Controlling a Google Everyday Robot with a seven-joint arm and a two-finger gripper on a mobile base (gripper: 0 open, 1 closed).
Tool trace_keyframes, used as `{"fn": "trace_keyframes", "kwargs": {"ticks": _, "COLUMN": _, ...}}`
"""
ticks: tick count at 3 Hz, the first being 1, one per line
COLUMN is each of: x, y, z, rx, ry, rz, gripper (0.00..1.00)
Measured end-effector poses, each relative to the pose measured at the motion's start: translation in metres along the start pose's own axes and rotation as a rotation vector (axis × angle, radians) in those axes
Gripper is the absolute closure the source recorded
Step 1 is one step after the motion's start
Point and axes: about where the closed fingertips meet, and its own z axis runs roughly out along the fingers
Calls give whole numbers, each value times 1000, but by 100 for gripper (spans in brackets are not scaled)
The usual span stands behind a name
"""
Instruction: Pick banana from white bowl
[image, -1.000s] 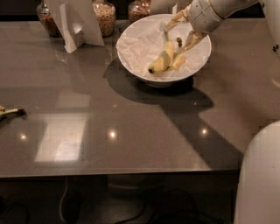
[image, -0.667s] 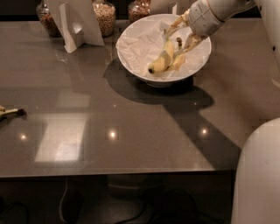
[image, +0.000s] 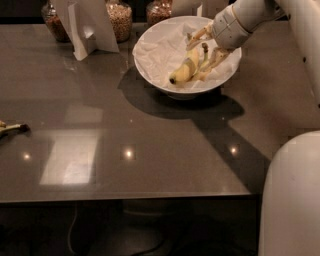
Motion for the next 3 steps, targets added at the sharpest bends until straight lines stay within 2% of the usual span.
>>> {"fn": "trace_keyframes", "kwargs": {"ticks": 1, "x": 1, "y": 0, "z": 24, "rx": -27, "ry": -42, "rz": 1, "gripper": 47}}
{"fn": "trace_keyframes", "kwargs": {"ticks": 3, "x": 4, "y": -2, "z": 37, "rx": -33, "ry": -60, "rz": 11, "gripper": 48}}
